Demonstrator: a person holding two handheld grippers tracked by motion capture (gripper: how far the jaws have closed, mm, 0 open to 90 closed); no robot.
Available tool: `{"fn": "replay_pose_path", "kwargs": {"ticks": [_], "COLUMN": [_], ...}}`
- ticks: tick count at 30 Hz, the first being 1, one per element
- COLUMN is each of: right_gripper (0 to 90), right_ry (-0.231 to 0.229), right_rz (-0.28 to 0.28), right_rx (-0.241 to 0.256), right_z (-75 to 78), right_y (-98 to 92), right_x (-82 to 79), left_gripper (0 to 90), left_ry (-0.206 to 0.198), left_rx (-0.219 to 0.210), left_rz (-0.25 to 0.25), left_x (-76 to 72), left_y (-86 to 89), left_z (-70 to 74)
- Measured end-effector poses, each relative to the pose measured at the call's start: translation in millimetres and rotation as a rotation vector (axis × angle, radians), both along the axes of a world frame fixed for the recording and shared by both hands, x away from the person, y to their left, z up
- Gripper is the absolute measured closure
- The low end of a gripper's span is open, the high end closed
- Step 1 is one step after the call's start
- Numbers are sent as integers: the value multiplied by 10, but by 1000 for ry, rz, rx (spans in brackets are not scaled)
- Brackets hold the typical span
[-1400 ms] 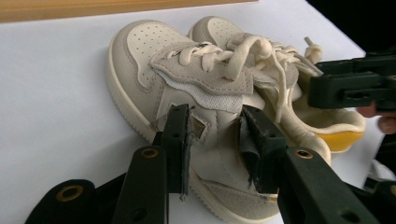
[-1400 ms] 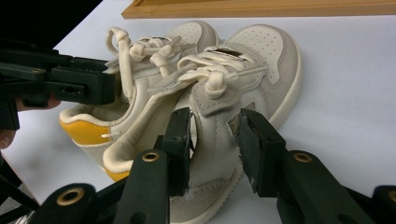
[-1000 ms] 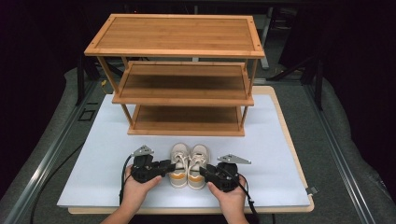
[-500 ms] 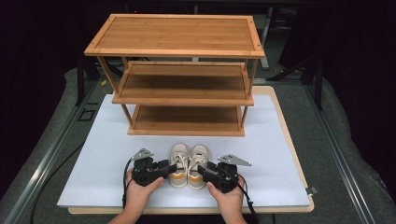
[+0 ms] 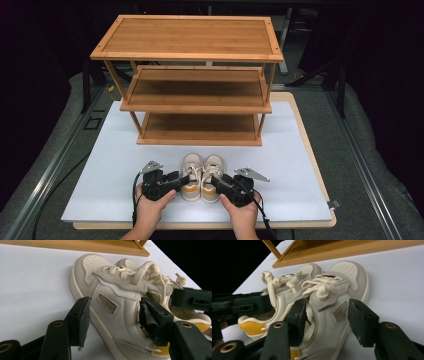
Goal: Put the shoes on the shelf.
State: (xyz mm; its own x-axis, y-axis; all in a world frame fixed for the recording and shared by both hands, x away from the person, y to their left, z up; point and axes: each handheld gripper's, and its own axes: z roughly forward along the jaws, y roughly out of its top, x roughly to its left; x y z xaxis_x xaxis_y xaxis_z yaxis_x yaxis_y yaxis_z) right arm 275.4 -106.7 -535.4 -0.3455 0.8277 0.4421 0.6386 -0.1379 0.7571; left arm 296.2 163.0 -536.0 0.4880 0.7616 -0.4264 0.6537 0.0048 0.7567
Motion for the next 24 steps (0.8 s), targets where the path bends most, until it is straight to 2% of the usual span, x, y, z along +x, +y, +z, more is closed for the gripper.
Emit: {"fn": "replay_pose_path", "kwargs": {"ticks": [4, 7, 8, 12, 14, 16, 18, 19, 22, 24], "right_gripper": [501, 518, 519, 518, 517, 515, 512, 511, 512, 518], "right_ry": [-15, -19, -26, -48, -36, -55, -39, -54, -44, -61], "right_rz": [-35, -64, -76, -109, -111, -131, -146, -150, -167, -173], "right_rx": [-6, 23, 38, 44, 37, 51, 46, 61, 53, 63], "right_z": [-34, -63, -76, -104, -98, -111, -106, -118, -117, -127], "right_y": [37, 39, 44, 77, 80, 100, 105, 114, 122, 136], "right_x": [-25, -44, -47, -75, -88, -83, -97, -94, -110, -106], "left_gripper": [472, 505, 510, 493, 468, 466, 466, 467, 469, 476], "left_ry": [-8, -12, -19, -21, -12, -21, -28, -27, -27, -40], "left_rx": [-40, -71, -73, -78, -87, -88, -88, -92, -109, -111], "left_rz": [22, 40, 49, 63, 82, 100, 116, 122, 137, 150], "left_x": [-34, -53, -63, -57, -54, -67, -77, -80, -92, -111], "left_y": [-4, -26, -39, -57, -62, -80, -99, -101, -102, -118], "left_z": [-26, -58, -66, -82, -99, -107, -111, -114, -126, -136]}}
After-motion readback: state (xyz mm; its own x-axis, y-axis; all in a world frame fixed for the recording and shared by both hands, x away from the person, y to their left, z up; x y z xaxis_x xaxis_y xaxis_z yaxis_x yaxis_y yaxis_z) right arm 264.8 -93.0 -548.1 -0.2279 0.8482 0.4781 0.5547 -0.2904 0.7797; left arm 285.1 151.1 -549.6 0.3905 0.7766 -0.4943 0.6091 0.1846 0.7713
